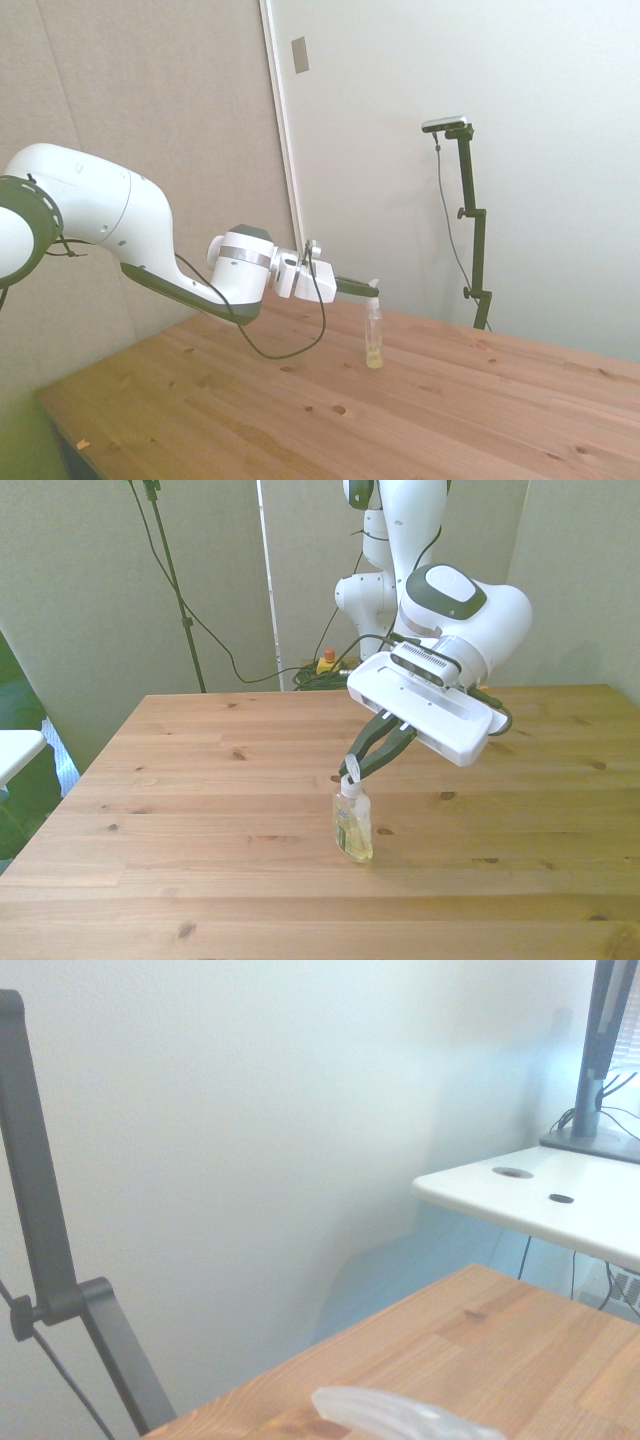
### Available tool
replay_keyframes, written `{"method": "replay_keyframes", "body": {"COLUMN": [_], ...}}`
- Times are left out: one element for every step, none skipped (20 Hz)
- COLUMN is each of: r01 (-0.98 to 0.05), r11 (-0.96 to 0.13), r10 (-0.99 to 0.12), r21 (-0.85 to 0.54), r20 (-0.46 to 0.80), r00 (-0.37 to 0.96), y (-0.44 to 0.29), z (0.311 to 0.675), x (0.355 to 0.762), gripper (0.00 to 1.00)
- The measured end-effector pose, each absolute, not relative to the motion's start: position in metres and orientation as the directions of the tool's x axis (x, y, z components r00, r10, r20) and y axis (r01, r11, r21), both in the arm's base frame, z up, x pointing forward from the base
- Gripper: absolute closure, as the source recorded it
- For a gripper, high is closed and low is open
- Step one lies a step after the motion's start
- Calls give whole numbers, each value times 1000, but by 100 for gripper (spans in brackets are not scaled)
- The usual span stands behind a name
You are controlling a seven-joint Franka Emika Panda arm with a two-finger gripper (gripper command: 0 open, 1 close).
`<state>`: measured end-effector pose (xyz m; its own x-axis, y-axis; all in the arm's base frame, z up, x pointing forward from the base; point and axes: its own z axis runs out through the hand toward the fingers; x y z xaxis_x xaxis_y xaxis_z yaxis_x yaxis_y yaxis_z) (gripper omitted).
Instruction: Stand the sanitizer
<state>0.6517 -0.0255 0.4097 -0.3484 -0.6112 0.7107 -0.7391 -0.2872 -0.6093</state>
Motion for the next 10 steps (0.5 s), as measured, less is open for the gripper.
{"method": "replay_keyframes", "body": {"r01": [-738,-736,-735,-734,-732,-731,-729,-728,-725,-724], "r11": [-288,-289,-290,-291,-292,-292,-293,-293,-293,-293], "r10": [-613,-614,-615,-615,-616,-617,-617,-618,-618,-618], "r21": [-610,-612,-613,-614,-615,-617,-618,-620,-623,-624], "r20": [710,709,708,707,706,706,705,704,703,702], "r00": [-348,-348,-348,-348,-348,-349,-350,-351,-353,-355], "y": [-25,-24,-23,-22,-21,-20,-20,-20,-19,-19], "z": [410,411,412,412,413,414,415,417,418,420], "x": [652,652,653,653,653,653,654,654,654,654], "gripper": [0,0,0,0,0,0,0,0,0,0]}}
